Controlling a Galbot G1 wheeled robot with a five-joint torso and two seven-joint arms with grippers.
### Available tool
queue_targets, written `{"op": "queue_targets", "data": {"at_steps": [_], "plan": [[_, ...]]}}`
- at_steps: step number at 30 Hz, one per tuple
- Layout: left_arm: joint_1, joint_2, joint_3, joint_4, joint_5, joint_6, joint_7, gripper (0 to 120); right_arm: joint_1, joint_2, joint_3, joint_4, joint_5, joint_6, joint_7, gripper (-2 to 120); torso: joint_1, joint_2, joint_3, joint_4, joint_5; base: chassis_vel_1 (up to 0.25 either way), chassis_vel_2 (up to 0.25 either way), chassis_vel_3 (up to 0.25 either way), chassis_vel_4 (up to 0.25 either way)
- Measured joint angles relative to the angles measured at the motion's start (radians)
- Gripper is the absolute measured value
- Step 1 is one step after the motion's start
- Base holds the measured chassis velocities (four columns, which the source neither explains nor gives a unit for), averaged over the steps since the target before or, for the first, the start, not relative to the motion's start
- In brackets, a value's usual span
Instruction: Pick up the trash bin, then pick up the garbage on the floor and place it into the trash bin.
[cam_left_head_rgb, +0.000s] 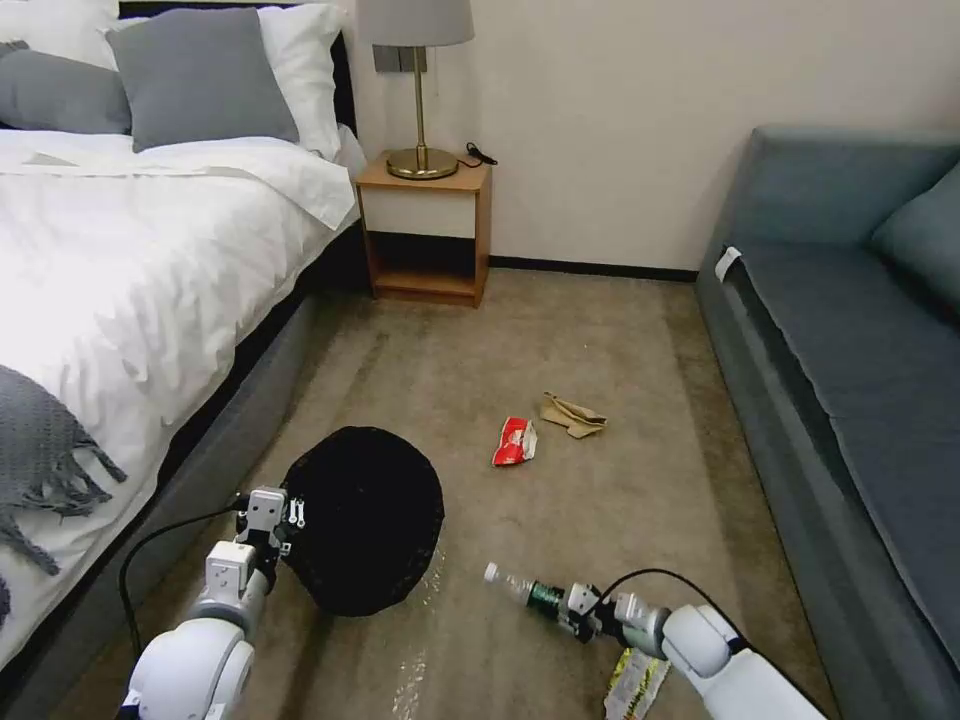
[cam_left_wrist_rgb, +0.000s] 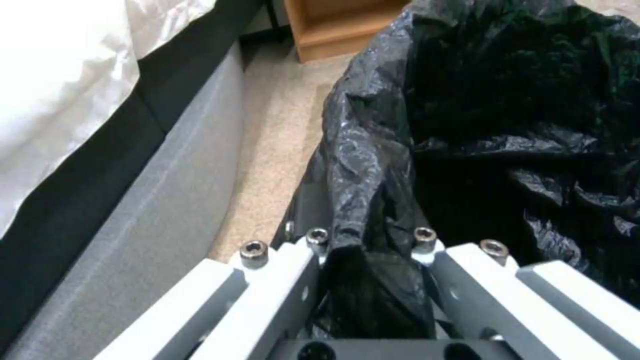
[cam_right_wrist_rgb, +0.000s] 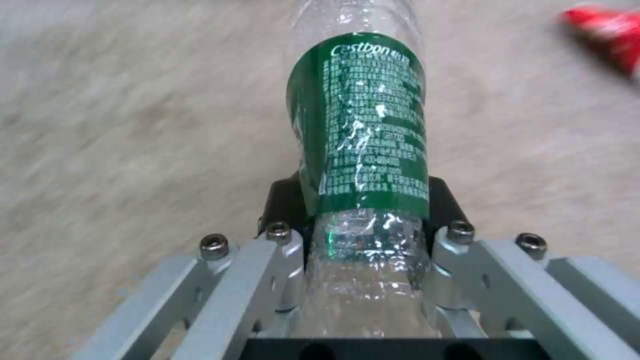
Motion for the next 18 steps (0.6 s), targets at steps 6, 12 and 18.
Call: {"op": "queue_targets", "data": {"at_steps": [6,12,18], "plan": [[0.0,0.003,0.001,0.0,0.003,-0.004,0.0,4,0.047,-0.015,0.021,0.026,0.087,-0.01,0.027,22,0.0,0.0,0.0,0.0,0.0,0.0,0.0,0.0,0.0],[0.0,0.006,0.001,-0.001,0.006,-0.005,0.0,4,0.102,-0.014,0.024,0.065,0.162,-0.028,0.093,22,0.0,0.0,0.0,0.0,-0.0001,0.0,0.0,0.0,0.0],[-0.001,0.004,0.003,-0.002,0.007,-0.005,0.0,4,0.128,-0.001,0.019,0.076,0.177,-0.045,0.124,22,0.0,0.0,0.0,0.0,-0.0001,0.0,0.0,0.0,0.0]]}}
